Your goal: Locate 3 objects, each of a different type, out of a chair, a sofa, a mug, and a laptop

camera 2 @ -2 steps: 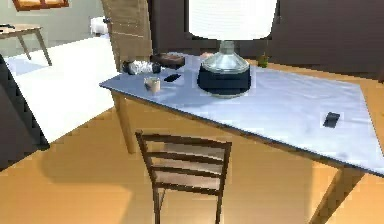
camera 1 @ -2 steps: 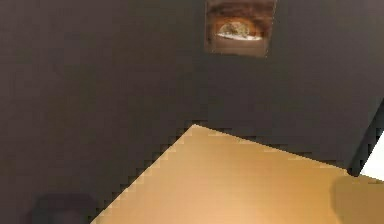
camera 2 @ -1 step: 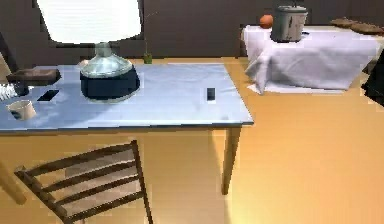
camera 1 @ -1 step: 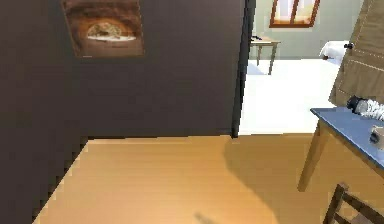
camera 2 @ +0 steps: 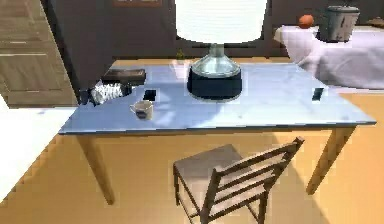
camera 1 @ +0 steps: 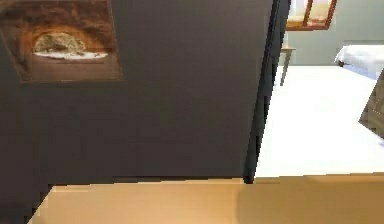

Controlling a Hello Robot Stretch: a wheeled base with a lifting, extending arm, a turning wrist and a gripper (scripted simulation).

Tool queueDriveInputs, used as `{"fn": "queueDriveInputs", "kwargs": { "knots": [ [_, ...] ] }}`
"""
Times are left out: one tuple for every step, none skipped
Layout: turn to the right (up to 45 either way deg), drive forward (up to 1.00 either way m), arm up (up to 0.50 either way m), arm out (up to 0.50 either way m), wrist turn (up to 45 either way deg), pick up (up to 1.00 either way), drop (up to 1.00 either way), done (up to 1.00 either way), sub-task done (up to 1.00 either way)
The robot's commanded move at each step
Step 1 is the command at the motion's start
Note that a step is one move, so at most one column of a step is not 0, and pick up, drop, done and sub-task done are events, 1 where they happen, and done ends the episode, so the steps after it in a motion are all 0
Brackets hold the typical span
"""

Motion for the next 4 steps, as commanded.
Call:
{"fn": "queueDriveInputs", "kwargs": {
  "knots": [
    [45.0,0.00,0.00,0.00,0.0,0.00,0.00,0.00,0.00],
    [6.0,0.00,0.00,0.00,0.0,0.00,0.00,0.00,0.00],
    [0.0,0.20,0.00,0.00,0.0,0.00,0.00,0.00,0.00],
    [33.0,0.00,0.00,0.00,0.0,0.00,0.00,0.00,0.00]
  ]
}}
